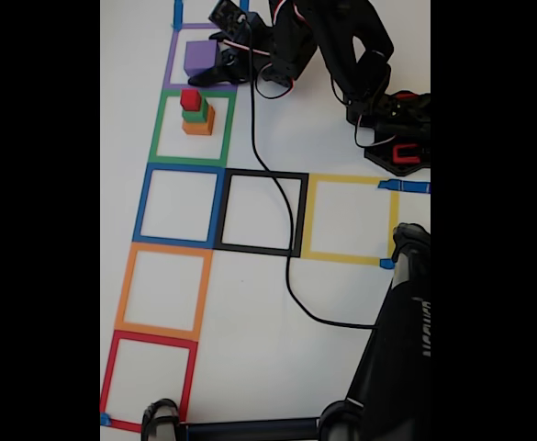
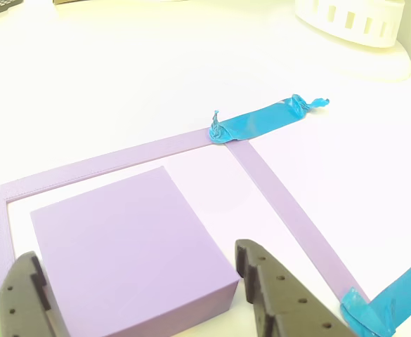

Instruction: Tower of hanoi

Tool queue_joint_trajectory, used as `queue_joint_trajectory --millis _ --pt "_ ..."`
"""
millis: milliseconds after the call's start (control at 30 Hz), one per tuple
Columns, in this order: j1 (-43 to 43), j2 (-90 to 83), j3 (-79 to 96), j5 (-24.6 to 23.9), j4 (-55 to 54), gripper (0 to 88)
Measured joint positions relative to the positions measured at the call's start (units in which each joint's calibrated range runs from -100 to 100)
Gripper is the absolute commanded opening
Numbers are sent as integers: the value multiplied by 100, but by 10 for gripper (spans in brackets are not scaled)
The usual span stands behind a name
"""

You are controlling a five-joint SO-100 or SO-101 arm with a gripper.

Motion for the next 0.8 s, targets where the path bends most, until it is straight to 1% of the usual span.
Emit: queue_joint_trajectory --millis 167,667,800 --pt "-12 42 -27 -36 0 204" --pt "-12 42 -27 0 8 142" --pt "-47 -84 -27 0 218 140"
